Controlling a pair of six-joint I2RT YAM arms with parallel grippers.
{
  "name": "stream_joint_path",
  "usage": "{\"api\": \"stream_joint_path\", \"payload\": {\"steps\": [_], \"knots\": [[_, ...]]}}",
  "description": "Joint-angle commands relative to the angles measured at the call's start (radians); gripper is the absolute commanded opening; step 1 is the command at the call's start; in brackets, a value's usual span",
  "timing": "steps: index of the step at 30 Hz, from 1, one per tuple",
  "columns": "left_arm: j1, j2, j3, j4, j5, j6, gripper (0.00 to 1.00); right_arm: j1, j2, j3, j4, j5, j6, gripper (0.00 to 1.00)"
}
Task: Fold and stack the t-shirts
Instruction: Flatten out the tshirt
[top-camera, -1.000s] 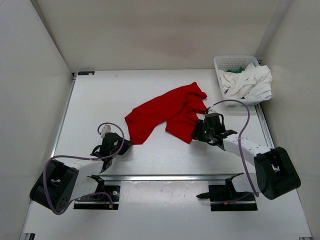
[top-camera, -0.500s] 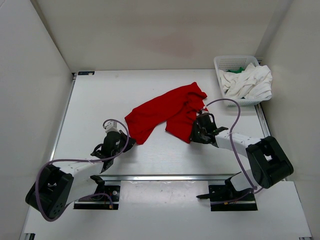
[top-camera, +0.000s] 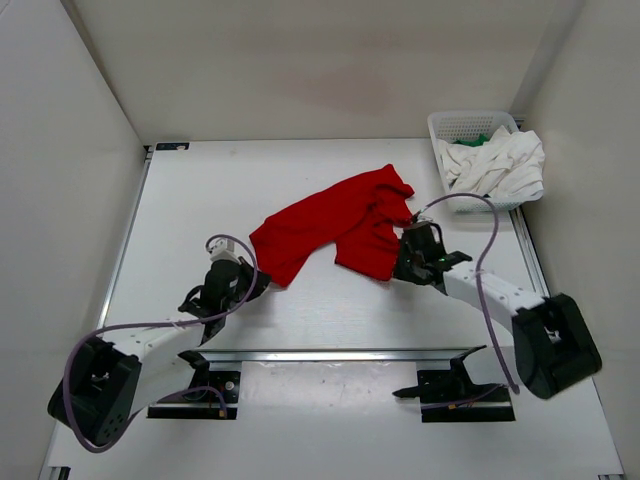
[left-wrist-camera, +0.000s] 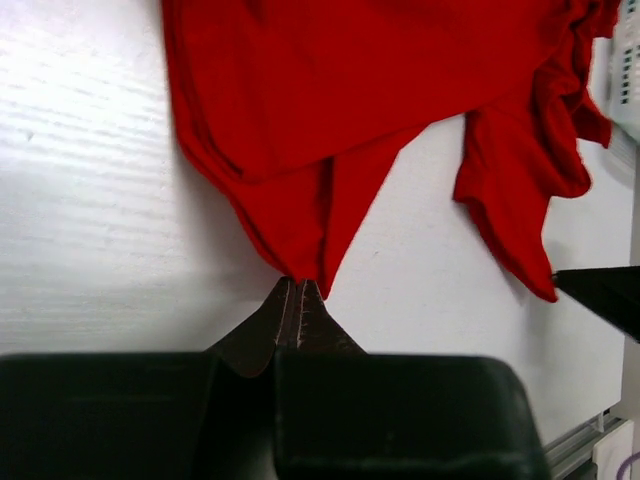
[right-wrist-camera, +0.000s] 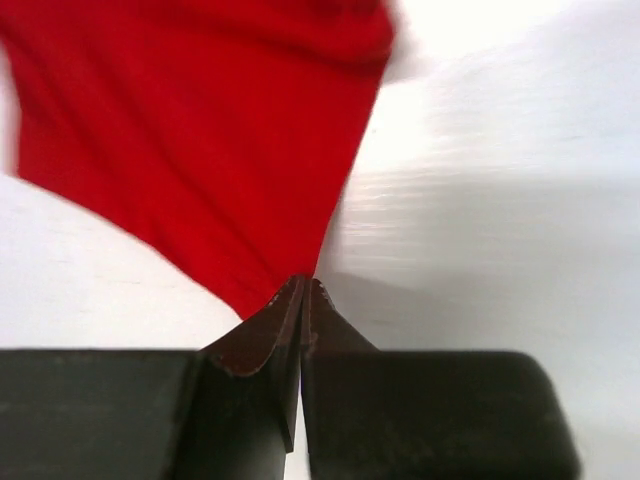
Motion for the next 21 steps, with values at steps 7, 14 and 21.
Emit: {"api": "stream_joint_path", "payload": {"steps": [7,14,21], "knots": [[0.156,-0.151,0.4,-0.23,0.23,0.12,0.0,-0.078,-0.373,0.407,-0.326,0.123,-0.145,0.0],[0.337,-0.134,0.822,-0.354,0.427,0.1,0.0,0.085,-0.256,1.09,-0.512,0.377,-0.28,0.0],[0.41,-0.16,0.869,-0.39,0.478,0.074,0.0,0.113,-0.137,1.171,-0.599,0.254,-0.288,0.0]]}}
